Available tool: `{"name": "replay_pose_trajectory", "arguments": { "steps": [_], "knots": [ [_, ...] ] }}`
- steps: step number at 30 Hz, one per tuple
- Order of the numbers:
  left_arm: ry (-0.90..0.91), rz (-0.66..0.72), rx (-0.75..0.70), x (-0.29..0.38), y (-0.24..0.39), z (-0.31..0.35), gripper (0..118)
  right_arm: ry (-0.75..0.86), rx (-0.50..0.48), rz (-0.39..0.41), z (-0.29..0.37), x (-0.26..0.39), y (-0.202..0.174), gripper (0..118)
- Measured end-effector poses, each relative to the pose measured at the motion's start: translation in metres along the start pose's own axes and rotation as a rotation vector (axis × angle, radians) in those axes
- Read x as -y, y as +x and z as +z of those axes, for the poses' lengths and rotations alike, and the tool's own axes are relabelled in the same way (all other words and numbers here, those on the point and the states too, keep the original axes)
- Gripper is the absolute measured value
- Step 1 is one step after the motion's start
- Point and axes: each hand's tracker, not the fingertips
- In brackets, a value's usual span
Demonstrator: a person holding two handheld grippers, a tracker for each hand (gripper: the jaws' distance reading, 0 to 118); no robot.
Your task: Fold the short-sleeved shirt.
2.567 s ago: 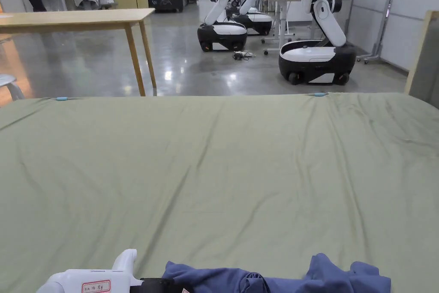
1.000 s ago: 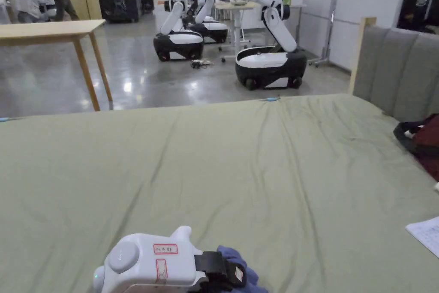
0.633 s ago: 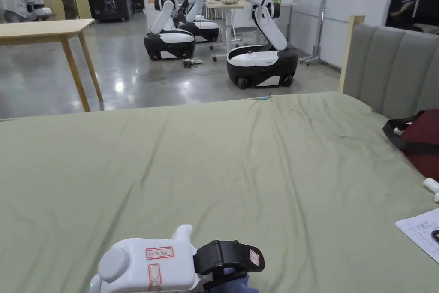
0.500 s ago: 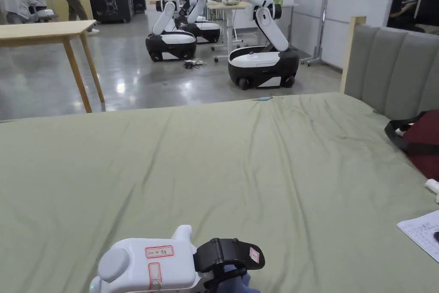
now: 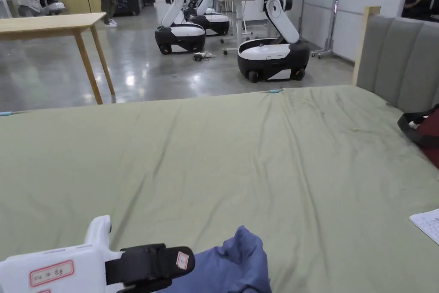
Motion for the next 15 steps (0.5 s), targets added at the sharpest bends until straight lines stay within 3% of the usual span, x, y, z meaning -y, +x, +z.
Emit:
{"name": "replay_pose_trajectory", "arguments": {
  "steps": [6, 15],
  "knots": [
    [-0.024, 0.032, 0.013, -0.001, -0.008, -0.026, 0, -0.007, -0.013, 0.019, -0.005, -0.003, -0.005, 1],
    [-0.248, 0.14, 0.082, -0.002, -0.019, -0.165, 0, -0.004, 0.014, 0.006, 0.01, 0.002, 0.001, 1]
  ]
}}
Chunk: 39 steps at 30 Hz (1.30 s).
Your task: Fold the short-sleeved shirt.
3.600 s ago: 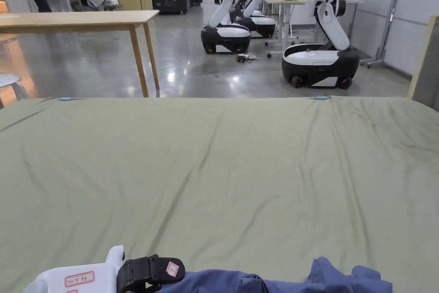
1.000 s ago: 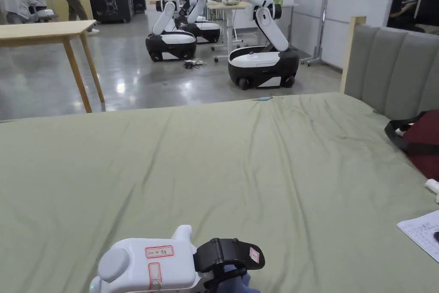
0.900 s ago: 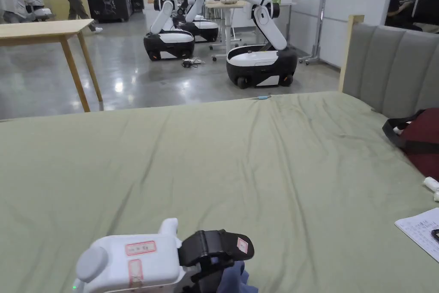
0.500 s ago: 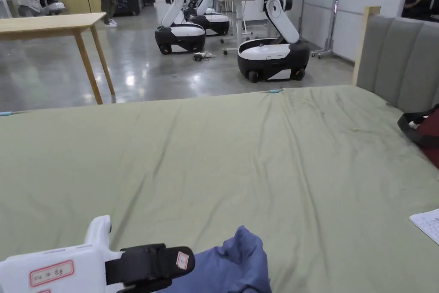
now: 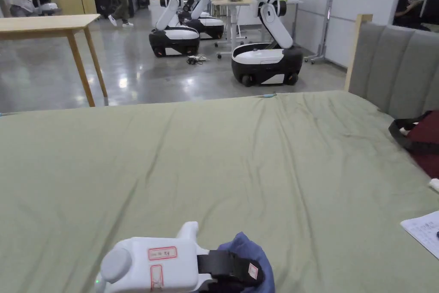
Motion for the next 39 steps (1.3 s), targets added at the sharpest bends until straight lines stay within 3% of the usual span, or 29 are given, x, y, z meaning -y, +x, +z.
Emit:
{"name": "replay_pose_trajectory", "arguments": {
  "steps": [6, 10, 13, 18, 22, 26, 28, 32, 39],
  "knots": [
    [-0.095, 0.013, -0.167, 0.021, -0.022, -0.036, 0, -0.012, 0.045, -0.029, 0.007, 0.006, 0.013, 1],
    [-0.058, 0.034, -0.12, 0.019, -0.018, -0.023, 0, -0.016, 0.056, -0.038, 0.008, 0.008, 0.016, 1],
    [-0.001, -0.056, -0.107, 0.016, 0.008, -0.002, 0, -0.01, 0.05, -0.042, 0.005, 0.006, 0.015, 1],
    [0.124, -0.159, 0.055, 0.029, 0.051, 0.068, 0, 0.017, -0.036, -0.031, -0.019, -0.011, 0.007, 1],
    [0.273, -0.212, 0.048, 0.054, 0.054, 0.138, 0, 0.029, -0.166, -0.034, -0.066, -0.029, -0.007, 1],
    [0.416, -0.199, -0.061, 0.085, 0.039, 0.198, 0, 0.003, -0.314, -0.081, -0.134, -0.038, -0.015, 1],
    [0.415, -0.212, -0.097, 0.096, 0.027, 0.214, 0, -0.051, -0.341, -0.074, -0.17, -0.037, -0.018, 1],
    [0.454, -0.071, -0.101, 0.111, -0.005, 0.225, 0, -0.149, -0.272, -0.1, -0.225, -0.023, -0.016, 1],
    [0.429, 0.005, -0.067, 0.099, -0.045, 0.198, 3, -0.185, -0.316, -0.184, -0.237, -0.017, 0.0, 1]
  ]
}}
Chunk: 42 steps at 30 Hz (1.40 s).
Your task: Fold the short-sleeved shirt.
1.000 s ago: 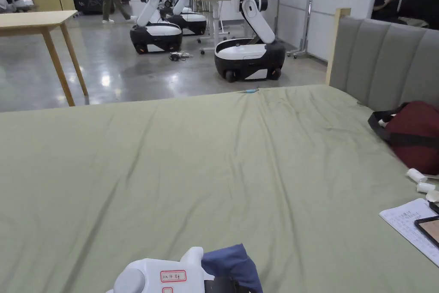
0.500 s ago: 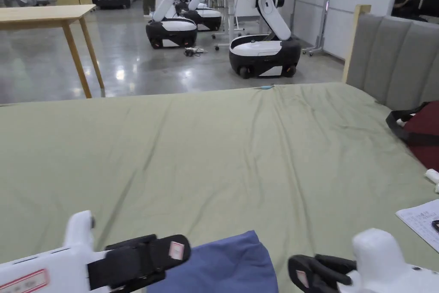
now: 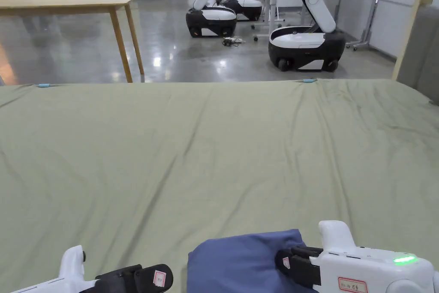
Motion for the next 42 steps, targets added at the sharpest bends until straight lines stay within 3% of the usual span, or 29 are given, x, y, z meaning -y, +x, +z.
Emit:
{"name": "replay_pose_trajectory", "arguments": {
  "steps": [3, 5, 6, 7, 14, 21, 23, 24, 26, 28, 30, 33, 42],
  "knots": [
    [-0.016, 0.047, 0.03, -0.009, -0.025, -0.019, 22, -0.004, -0.008, -0.001, 0.0, 0.0, 0.003, 1],
    [-0.034, 0.071, 0.034, -0.012, -0.033, -0.034, 83, -0.006, -0.015, -0.007, 0.001, 0.001, 0.004, 1],
    [-0.066, 0.075, 0.017, -0.013, -0.036, -0.043, 107, -0.005, -0.019, -0.013, 0.001, 0.001, 0.005, 1],
    [-0.073, 0.075, 0.01, -0.013, -0.041, -0.047, 113, -0.006, -0.022, -0.016, 0.001, 0.001, 0.006, 1],
    [-0.165, 0.071, -0.03, -0.016, -0.053, -0.078, 113, -0.007, -0.035, -0.019, 0.0, 0.002, 0.008, 1],
    [-0.214, 0.069, 0.043, -0.022, -0.053, -0.107, 113, -0.006, -0.043, -0.031, 0.0, 0.002, 0.008, 1],
    [-0.226, 0.057, 0.058, -0.021, -0.05, -0.113, 104, -0.006, -0.043, -0.034, 0.0, 0.002, 0.009, 1],
    [-0.229, 0.042, 0.054, -0.021, -0.048, -0.116, 92, -0.007, -0.043, -0.035, 0.0, 0.002, 0.009, 1],
    [-0.217, -0.032, -0.022, -0.02, -0.043, -0.117, 52, -0.008, -0.038, -0.04, 0.0, 0.003, 0.011, 1],
    [-0.198, -0.088, -0.086, -0.019, -0.043, -0.113, 48, -0.013, -0.032, -0.042, 0.0, 0.003, 0.013, 1],
    [-0.208, -0.023, -0.026, -0.018, -0.049, -0.112, 46, -0.014, -0.043, -0.047, -0.001, 0.003, 0.014, 1],
    [-0.19, -0.059, -0.043, -0.016, -0.043, -0.112, 32, -0.015, -0.033, -0.029, -0.003, 0.004, 0.01, 1],
    [-0.228, -0.048, -0.021, -0.038, -0.041, -0.102, 29, 0.035, -0.017, 0.014, 0.022, -0.009, -0.012, 1]
  ]
}}
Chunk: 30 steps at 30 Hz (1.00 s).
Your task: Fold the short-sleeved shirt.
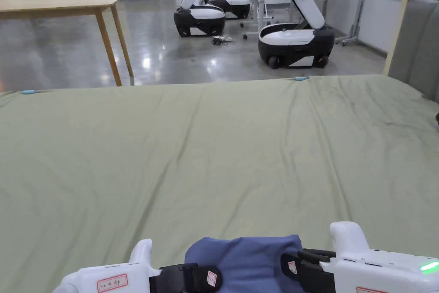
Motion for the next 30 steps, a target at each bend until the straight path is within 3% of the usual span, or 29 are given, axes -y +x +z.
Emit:
{"name": "replay_pose_trajectory", "arguments": {
  "steps": [6, 15, 24, 28, 30],
  "knots": [
    [-0.017, 0.015, -0.023, -0.017, -0.016, 0.047, 29, 0.019, 0.004, 0.017, 0.009, -0.007, -0.017, 1],
    [-0.015, -0.062, -0.141, -0.051, -0.065, 0.208, 29, 0.002, 0.011, 0.036, 0.002, -0.004, -0.046, 1],
    [0.011, 0.003, -0.187, -0.074, -0.128, 0.367, 29, -0.06, 0.035, 0.04, -0.026, -0.004, -0.074, 1],
    [0.091, 0.064, -0.367, -0.088, -0.159, 0.424, 28, -0.098, 0.062, 0.04, -0.032, -0.002, -0.068, 1],
    [0.102, 0.145, -0.385, -0.091, -0.172, 0.437, 29, -0.115, 0.074, 0.046, -0.035, -0.001, -0.069, 1]
  ]
}}
